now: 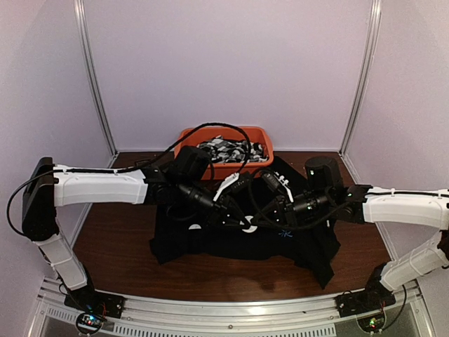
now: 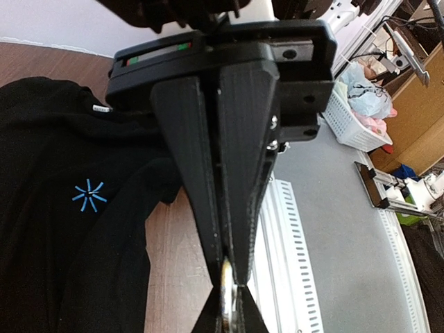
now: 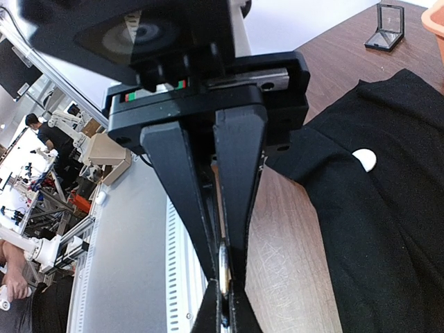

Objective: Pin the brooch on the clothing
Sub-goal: Rotate the brooch, then cross the brooch on the flattened clothing.

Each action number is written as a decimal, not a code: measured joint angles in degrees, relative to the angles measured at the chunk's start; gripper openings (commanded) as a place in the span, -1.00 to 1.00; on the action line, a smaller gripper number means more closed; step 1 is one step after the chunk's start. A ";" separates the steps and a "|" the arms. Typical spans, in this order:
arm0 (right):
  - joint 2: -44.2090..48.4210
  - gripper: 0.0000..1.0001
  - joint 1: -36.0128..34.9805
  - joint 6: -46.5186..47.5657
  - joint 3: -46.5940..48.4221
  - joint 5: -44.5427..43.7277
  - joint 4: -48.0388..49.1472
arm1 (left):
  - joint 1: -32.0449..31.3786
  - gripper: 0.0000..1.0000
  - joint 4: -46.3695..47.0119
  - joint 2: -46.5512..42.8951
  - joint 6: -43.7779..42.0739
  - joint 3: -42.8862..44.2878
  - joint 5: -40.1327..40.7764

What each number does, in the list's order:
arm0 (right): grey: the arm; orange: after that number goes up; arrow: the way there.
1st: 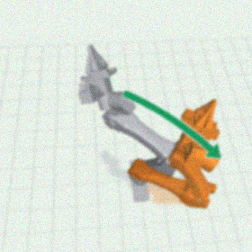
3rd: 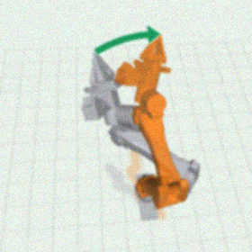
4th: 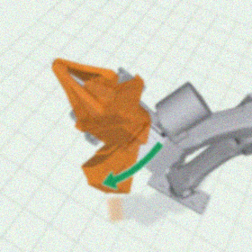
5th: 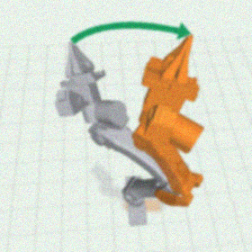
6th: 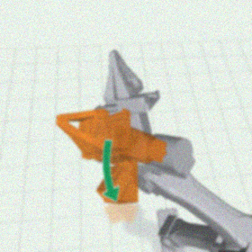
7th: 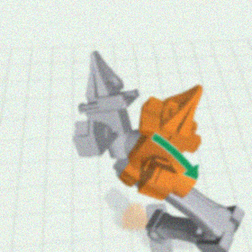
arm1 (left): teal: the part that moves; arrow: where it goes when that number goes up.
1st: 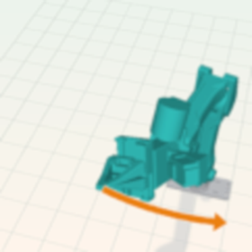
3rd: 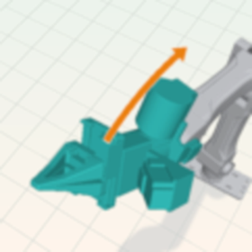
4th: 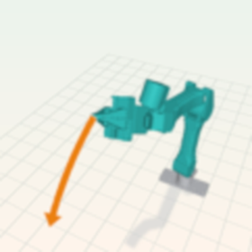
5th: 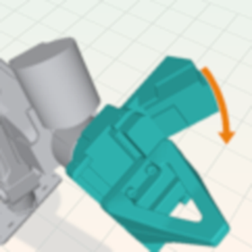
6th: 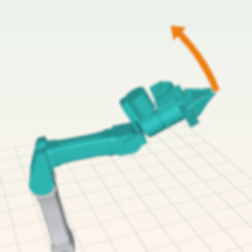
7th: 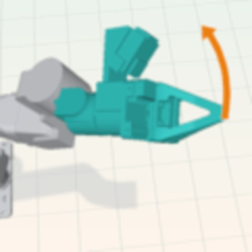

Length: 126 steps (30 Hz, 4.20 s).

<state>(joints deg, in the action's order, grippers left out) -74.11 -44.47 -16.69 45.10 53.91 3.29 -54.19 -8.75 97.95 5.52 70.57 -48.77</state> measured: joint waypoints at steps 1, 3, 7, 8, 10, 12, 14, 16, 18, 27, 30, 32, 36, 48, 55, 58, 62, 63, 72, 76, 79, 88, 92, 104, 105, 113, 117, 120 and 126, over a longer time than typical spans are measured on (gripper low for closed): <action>-0.04 -1.00 0.00 0.00 0.00 0.02 0.00 | 0.00 -0.93 0.13 0.00 0.28 -0.09 -0.02; -0.15 -1.00 0.00 0.02 0.00 0.04 0.02 | 0.04 -0.93 0.52 0.00 0.90 -0.35 -0.13; -0.48 -1.00 0.00 0.15 0.00 0.07 -0.04 | 0.13 -0.94 2.32 0.00 2.34 -1.38 -0.52; -0.52 -1.00 0.00 0.20 0.00 0.02 -0.09 | 0.15 -0.94 2.97 0.00 2.97 -1.70 -0.61; -0.61 -1.00 0.00 0.22 0.00 0.02 -0.15 | 0.15 -0.95 3.91 0.00 3.98 -2.16 -0.72; -0.66 -1.00 0.00 0.20 0.00 -0.11 -0.22 | 0.20 -0.95 5.16 0.00 5.16 -2.73 -0.79; -0.74 -1.00 0.00 0.17 0.00 -0.33 -0.39 | 0.22 -0.95 6.80 0.00 6.54 -3.61 -0.79; -0.85 -1.00 0.00 0.13 0.00 -0.48 -0.52 | 0.24 -0.95 8.66 0.00 7.72 -4.55 -0.81; -0.94 -1.00 0.00 -0.09 -0.02 -0.74 -0.52 | 0.26 -0.95 10.45 0.00 8.90 -5.42 -0.76; -1.16 -1.00 0.00 -0.98 -0.33 -1.33 -0.17 | 0.39 -0.70 17.68 0.00 12.70 -8.81 -0.87; -1.16 -1.00 -0.02 -1.62 -0.44 -1.64 0.83 | 0.37 -0.55 20.22 -0.02 13.25 -9.66 -0.92; -1.16 -1.00 -0.09 -1.75 -0.46 -1.66 1.81 | 0.24 -0.45 22.38 -0.28 13.60 -10.01 -0.72; -1.16 -1.00 -0.35 -1.79 -0.48 -1.62 3.26 | 0.13 -0.24 23.89 -2.12 13.25 -10.14 0.17; -1.16 -1.00 -0.57 -1.42 -0.50 -1.68 2.51 | 0.13 0.15 7.61 -5.84 1.46 -3.78 2.45; 0.15 -1.00 -0.63 1.73 -0.35 -7.96 -1.95 | 0.11 0.62 -2.38 -5.84 -2.99 -2.58 9.05; 3.30 -1.00 -0.63 4.74 -0.35 -15.67 -5.05 | 0.13 0.95 -3.39 -6.05 -3.61 -2.84 13.94; 8.57 -1.00 -0.63 8.07 -0.35 -27.19 -7.65 | 0.61 0.95 -3.23 -6.80 -2.45 -4.02 19.67; 9.68 -1.00 -0.63 8.70 -0.37 -30.12 -8.04 | 0.72 0.95 -2.86 -6.91 -1.92 -4.46 21.18; 17.42 -1.00 -0.63 7.19 -3.23 -54.40 -13.16 | 1.05 0.95 4.48 -6.58 0.55 -7.26 27.63; 20.06 -1.00 -0.63 1.42 -4.37 -63.60 -17.90 | 1.05 0.95 10.25 -3.98 -1.31 -7.06 26.75; 21.44 -1.00 -0.63 -4.81 -4.50 -69.02 -22.03 | 1.05 0.95 12.31 0.92 -4.48 -5.07 24.22; 22.29 -1.00 -0.63 -18.29 -4.31 -70.86 -32.35 | 0.98 0.81 10.99 18.40 -12.44 7.23 15.98; 23.37 -1.00 -0.66 -22.01 -4.00 -69.18 -35.50 | 0.98 0.78 7.93 24.15 -14.21 14.49 12.72; 16.57 -1.00 -2.34 -29.81 -3.98 -64.28 -38.49 | 1.01 0.58 7.50 30.25 -14.43 18.14 8.66; 15.02 -1.00 -2.97 -30.32 -3.98 -63.73 -38.53 | 1.01 0.57 7.63 30.73 -14.34 18.14 8.11; 12.20 -1.00 -4.37 -35.87 -3.98 -61.35 -37.00 | 1.01 0.51 8.76 32.15 -14.21 18.18 4.59; 11.19 -1.00 -4.39 -37.88 -3.98 -60.28 -35.65 | 1.01 0.47 9.01 33.29 -14.21 18.80 3.52; 10.32 -1.00 -4.57 -39.04 -3.87 -58.84 -35.28 | 1.01 0.47 10.05 34.49 -13.94 19.08 2.62; 10.25 -1.00 -5.57 -40.54 -3.17 -57.77 -34.53 | 1.01 0.33 11.87 36.20 -11.91 19.91 1.01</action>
<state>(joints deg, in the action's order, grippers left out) -63.86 -50.04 -57.23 41.93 -3.86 -31.24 -53.19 3.11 134.15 -6.39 90.48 -47.77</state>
